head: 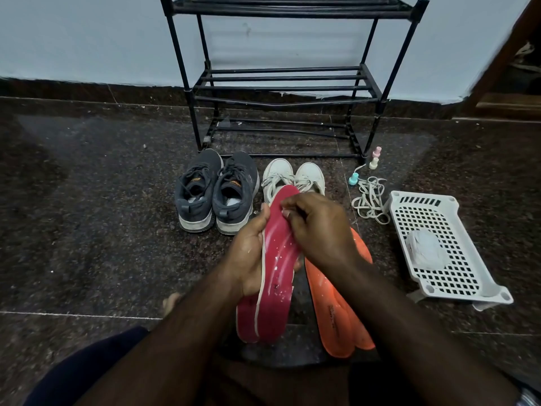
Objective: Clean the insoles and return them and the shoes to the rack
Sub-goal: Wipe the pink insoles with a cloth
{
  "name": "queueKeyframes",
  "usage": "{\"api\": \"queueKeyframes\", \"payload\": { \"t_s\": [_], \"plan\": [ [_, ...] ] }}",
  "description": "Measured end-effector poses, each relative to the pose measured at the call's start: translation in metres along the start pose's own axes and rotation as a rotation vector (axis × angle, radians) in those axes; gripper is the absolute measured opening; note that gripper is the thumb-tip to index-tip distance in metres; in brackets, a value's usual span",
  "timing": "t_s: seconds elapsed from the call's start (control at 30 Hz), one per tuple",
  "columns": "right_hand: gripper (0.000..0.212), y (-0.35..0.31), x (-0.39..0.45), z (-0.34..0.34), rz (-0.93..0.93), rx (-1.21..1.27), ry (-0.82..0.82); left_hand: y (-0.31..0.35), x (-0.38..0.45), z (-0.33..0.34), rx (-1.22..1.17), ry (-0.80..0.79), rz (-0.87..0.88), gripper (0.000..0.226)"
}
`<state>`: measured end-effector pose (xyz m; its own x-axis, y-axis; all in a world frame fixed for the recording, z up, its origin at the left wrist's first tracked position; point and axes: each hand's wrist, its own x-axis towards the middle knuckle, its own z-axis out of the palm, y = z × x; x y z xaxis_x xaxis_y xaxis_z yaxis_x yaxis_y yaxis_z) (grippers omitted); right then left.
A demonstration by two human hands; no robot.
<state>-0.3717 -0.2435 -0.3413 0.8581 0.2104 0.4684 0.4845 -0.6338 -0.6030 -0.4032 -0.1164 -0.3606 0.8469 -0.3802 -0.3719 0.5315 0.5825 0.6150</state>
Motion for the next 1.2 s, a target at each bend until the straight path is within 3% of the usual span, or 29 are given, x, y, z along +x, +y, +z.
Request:
{"api": "queueKeyframes", "payload": {
  "t_s": [0.17,0.33,0.57,0.8,1.0,1.2],
  "plan": [
    [0.014,-0.002,-0.004,0.006,-0.086,-0.002,-0.063,0.0,0.003,0.0,-0.108,-0.025,0.017,0.066],
    [0.012,0.006,0.005,0.002,0.007,-0.048,0.024,-0.005,0.006,-0.002,-0.046,0.006,0.012,0.062],
    [0.006,-0.013,-0.013,0.016,-0.108,-0.016,-0.127,0.0,0.005,-0.004,-0.152,0.046,0.017,0.061],
    [0.009,0.008,0.005,0.005,-0.014,-0.083,0.011,-0.007,0.006,-0.001,-0.089,0.069,0.037,0.064],
    [0.01,-0.012,-0.015,0.017,-0.074,0.029,-0.141,0.0,0.006,-0.007,-0.145,0.085,0.029,0.065],
    [0.007,-0.004,-0.003,0.012,-0.121,-0.073,-0.02,-0.002,0.005,-0.002,-0.122,0.111,0.047,0.067]
  ]
}}
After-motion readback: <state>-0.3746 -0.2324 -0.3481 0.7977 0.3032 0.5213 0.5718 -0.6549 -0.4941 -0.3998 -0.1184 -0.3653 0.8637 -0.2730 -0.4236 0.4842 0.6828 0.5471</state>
